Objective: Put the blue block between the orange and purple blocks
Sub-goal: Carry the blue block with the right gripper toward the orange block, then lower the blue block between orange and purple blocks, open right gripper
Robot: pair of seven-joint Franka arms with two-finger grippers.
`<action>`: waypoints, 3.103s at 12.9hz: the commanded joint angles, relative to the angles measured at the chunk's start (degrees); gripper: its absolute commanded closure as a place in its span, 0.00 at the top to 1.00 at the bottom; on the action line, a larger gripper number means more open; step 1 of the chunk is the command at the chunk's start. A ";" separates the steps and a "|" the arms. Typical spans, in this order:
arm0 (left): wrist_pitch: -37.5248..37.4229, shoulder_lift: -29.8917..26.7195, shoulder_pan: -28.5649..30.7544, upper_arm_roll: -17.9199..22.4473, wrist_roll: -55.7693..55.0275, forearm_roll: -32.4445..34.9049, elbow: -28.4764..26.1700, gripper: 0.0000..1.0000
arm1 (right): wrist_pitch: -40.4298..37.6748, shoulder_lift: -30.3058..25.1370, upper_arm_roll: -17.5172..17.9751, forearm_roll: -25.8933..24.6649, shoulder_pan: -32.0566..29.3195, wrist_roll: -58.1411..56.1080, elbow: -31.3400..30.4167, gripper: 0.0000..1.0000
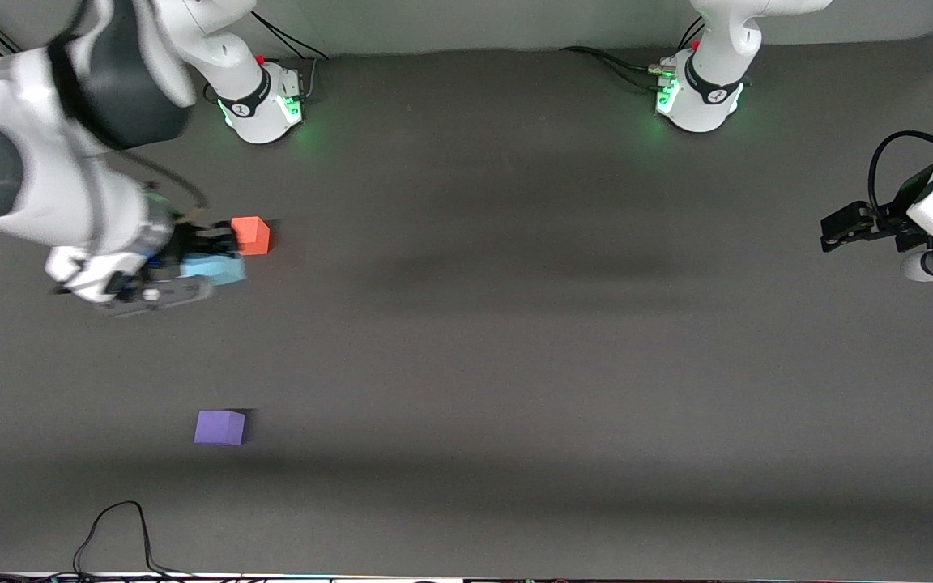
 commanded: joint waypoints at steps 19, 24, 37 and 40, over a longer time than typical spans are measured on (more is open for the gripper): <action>0.95 -0.07 -0.46 0.30 0.94 -0.11 -0.44 1.00 | 68.98 13.63 -9.85 8.97 4.78 -9.95 -41.83 0.10; 0.95 -0.06 -0.64 0.30 0.94 -0.11 -0.44 1.00 | 72.05 16.08 -5.98 14.08 5.14 -10.03 -41.75 0.12; 1.04 -0.06 -0.73 0.21 0.94 -0.11 -0.70 1.00 | 50.13 1.60 -9.49 13.39 4.96 -18.21 -36.50 1.00; 1.04 -0.06 -0.73 0.13 0.94 -0.02 -0.70 1.00 | 32.82 0.45 -12.21 8.92 5.05 -17.68 -24.48 1.00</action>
